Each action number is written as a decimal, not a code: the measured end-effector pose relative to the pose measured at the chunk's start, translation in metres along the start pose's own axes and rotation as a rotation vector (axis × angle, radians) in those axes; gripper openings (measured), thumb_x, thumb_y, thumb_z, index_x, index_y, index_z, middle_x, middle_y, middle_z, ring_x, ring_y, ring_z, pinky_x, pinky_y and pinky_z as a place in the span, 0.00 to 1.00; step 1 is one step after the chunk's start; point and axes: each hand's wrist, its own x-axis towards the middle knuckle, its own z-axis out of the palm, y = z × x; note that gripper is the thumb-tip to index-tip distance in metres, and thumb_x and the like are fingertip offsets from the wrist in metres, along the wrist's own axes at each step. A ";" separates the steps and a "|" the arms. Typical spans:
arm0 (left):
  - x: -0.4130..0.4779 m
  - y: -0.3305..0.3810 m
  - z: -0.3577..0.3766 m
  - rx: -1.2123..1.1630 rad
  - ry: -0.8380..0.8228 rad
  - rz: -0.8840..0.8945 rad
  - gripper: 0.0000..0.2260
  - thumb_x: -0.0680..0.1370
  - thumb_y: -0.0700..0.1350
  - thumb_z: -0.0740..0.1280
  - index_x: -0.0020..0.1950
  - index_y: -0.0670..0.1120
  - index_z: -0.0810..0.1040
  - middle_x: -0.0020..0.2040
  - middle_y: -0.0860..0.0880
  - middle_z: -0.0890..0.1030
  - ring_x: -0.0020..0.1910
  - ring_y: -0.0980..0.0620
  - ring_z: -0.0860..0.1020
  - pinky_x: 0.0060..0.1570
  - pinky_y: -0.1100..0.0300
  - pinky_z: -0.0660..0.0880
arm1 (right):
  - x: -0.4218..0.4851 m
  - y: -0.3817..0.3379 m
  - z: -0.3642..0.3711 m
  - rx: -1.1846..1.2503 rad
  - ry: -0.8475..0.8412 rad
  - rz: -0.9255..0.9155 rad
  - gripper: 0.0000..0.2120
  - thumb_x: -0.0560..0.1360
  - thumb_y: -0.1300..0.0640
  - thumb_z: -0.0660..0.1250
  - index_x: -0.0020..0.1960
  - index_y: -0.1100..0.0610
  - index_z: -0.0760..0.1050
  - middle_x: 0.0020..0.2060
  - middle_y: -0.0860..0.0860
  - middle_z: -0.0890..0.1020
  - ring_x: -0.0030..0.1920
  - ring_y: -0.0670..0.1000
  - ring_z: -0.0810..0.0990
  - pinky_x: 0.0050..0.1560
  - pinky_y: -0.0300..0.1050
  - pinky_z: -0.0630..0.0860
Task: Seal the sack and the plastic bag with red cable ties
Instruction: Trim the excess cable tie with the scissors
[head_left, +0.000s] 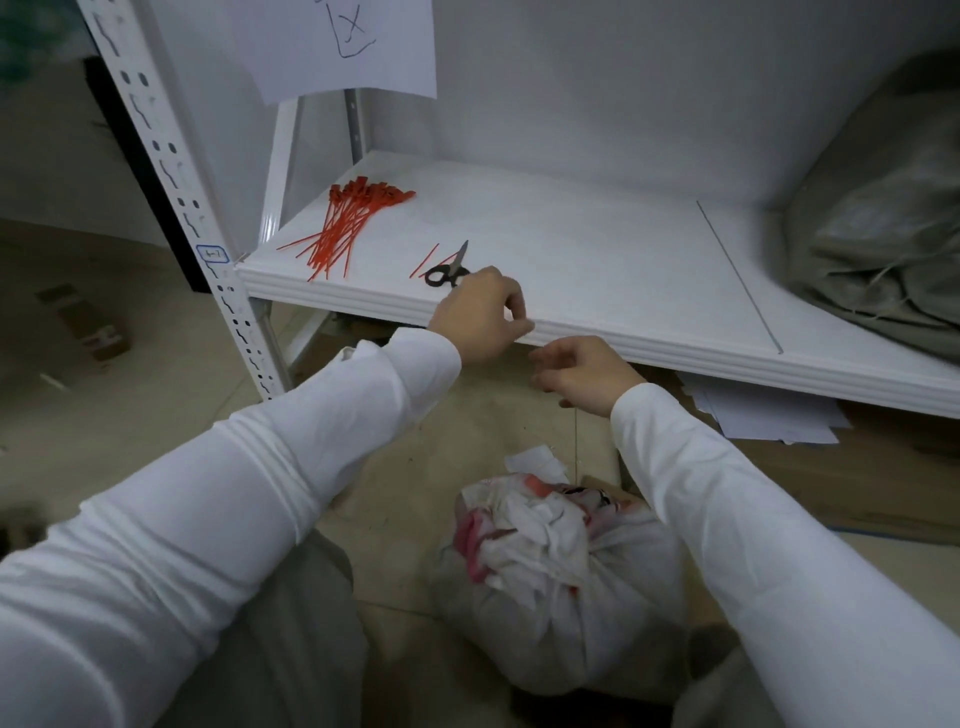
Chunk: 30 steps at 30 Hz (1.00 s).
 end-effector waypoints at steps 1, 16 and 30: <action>-0.011 0.010 0.001 -0.053 -0.057 -0.012 0.06 0.73 0.48 0.72 0.41 0.47 0.79 0.47 0.50 0.78 0.45 0.50 0.77 0.47 0.57 0.74 | -0.010 0.003 -0.003 -0.022 -0.015 0.005 0.18 0.72 0.57 0.71 0.62 0.54 0.77 0.56 0.51 0.81 0.58 0.51 0.79 0.62 0.51 0.75; -0.135 0.064 0.070 0.611 -0.751 -0.067 0.34 0.66 0.67 0.71 0.65 0.49 0.70 0.57 0.48 0.78 0.55 0.47 0.76 0.56 0.54 0.70 | -0.119 0.071 -0.024 -0.188 -0.137 0.074 0.16 0.76 0.64 0.65 0.63 0.56 0.75 0.56 0.53 0.81 0.55 0.51 0.79 0.51 0.40 0.75; -0.118 0.078 0.086 1.009 -0.460 0.590 0.08 0.74 0.46 0.65 0.51 0.49 0.78 0.46 0.51 0.80 0.51 0.48 0.72 0.51 0.53 0.67 | -0.110 0.086 0.007 -0.498 -0.234 0.022 0.21 0.72 0.55 0.71 0.63 0.55 0.71 0.56 0.54 0.79 0.56 0.56 0.77 0.57 0.48 0.75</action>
